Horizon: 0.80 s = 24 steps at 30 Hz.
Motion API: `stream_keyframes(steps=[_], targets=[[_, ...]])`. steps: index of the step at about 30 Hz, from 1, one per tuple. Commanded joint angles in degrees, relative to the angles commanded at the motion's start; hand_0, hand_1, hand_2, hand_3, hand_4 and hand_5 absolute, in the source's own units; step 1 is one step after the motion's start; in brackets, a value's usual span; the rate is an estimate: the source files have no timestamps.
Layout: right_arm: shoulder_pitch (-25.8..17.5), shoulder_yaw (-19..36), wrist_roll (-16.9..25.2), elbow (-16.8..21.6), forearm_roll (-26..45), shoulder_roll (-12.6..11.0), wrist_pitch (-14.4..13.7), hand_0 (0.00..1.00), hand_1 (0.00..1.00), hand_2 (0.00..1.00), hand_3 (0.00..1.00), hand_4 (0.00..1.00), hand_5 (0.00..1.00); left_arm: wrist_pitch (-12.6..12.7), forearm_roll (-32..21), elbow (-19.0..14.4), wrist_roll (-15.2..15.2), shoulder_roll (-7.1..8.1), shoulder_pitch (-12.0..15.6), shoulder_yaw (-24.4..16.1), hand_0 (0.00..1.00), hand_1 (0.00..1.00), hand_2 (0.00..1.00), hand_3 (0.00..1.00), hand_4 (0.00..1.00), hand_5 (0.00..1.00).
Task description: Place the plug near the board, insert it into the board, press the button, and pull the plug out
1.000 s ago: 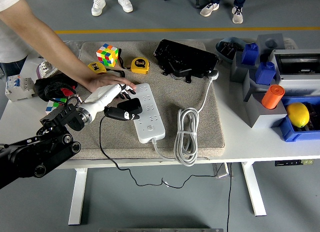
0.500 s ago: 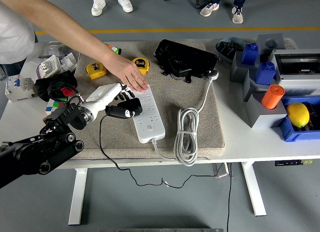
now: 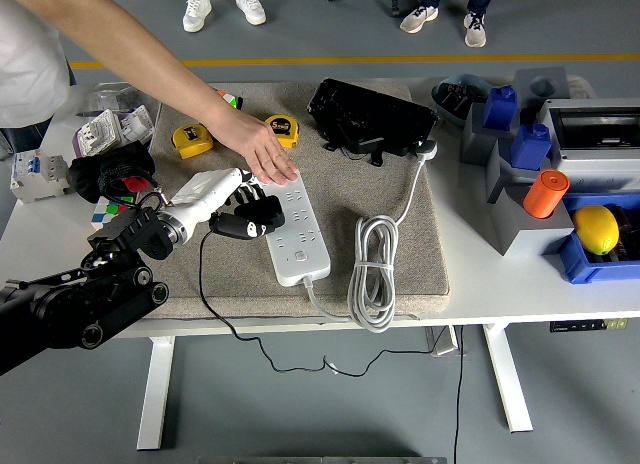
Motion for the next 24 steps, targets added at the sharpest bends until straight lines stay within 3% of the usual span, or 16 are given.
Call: stream_keyframes(steps=[1,6,7,12,13,24], targets=[[0.01,0.0,0.0,0.0,0.0,0.01,-0.01,0.696,0.694,0.664,0.571,0.998,0.486,0.31,0.61,0.1,-0.09,-0.03,-0.03,0.15,0.346,0.476,0.492,0.539,0.805,0.141],[-0.01,-0.04,0.02,-0.01,0.0,0.01,-0.03,0.696,0.694,0.664,0.571,0.998,0.486,1.72,2.94,0.11,-1.12,-0.13,-0.11,0.65,0.346,0.476,0.492,0.539,0.805,0.141],[0.02,-0.05,0.02,-0.02,0.01,0.01,-0.03,0.696,0.694,0.665,0.57,0.998,0.487,2.06,3.27,0.11,-1.32,-0.15,-0.15,0.73,0.306,0.396,0.378,0.525,0.791,0.081],[0.03,0.12,0.03,0.0,-0.01,0.06,-0.03,0.696,0.694,0.665,0.57,0.998,0.487,4.74,4.06,0.25,-3.05,-0.17,-0.25,1.05,0.306,0.396,0.378,0.525,0.791,0.081],[0.03,0.14,0.03,0.0,-0.01,0.05,-0.04,0.695,0.694,0.664,0.571,0.998,0.486,4.99,3.96,0.28,-3.28,-0.14,-0.26,1.03,0.257,0.343,0.317,0.502,0.808,0.087],[-0.02,0.12,0.04,0.03,-0.06,0.09,0.01,0.695,0.694,0.664,0.57,0.998,0.486,5.56,1.72,0.33,-4.93,0.06,-0.09,0.52,0.258,0.326,0.311,0.5,0.814,0.085]])
